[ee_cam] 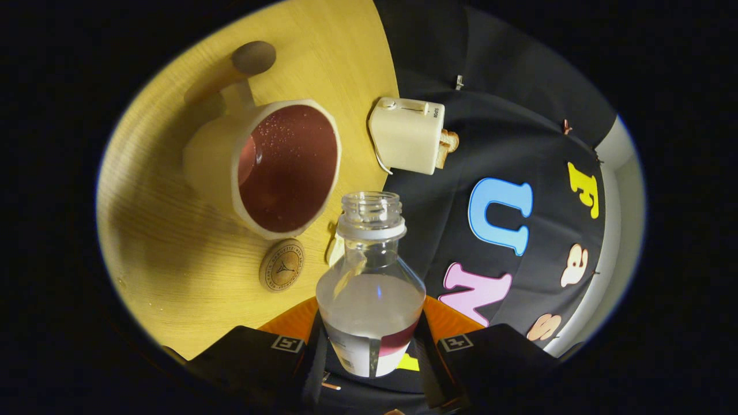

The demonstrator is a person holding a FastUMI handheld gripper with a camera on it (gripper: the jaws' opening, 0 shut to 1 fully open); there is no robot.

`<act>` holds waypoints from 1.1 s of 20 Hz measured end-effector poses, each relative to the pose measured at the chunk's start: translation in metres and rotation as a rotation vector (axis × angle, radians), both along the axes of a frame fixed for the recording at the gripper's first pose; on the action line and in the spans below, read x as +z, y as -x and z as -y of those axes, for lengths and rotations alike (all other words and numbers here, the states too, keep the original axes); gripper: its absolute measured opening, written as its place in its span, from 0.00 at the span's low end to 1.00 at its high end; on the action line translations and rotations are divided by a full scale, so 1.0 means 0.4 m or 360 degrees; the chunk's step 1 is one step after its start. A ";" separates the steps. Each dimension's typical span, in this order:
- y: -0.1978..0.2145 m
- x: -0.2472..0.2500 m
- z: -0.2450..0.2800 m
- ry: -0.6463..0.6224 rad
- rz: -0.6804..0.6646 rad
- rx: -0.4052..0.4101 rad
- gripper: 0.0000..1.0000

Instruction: Take the bottle from table, then pour the juice into the cup, finally place the bottle on the coaster

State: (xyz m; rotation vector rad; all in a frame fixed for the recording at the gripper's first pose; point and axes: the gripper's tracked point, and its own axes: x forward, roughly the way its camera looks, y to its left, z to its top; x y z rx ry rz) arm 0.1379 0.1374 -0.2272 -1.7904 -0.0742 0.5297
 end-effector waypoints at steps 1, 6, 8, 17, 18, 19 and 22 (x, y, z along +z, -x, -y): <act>-0.002 -0.004 -0.001 0.0026 -0.0001 0.0018 0.70; -0.014 -0.006 0.003 0.0113 0.0021 0.0057 0.70; -0.019 -0.002 0.005 0.0120 0.0031 0.0055 0.70; -0.027 0.012 -0.004 0.0214 0.0096 0.0140 0.70; -0.028 0.014 -0.005 0.0224 0.0097 0.0144 0.70; -0.028 0.015 -0.006 0.0230 0.0099 0.0148 0.70; -0.030 0.018 -0.009 0.0265 0.0125 0.0167 0.70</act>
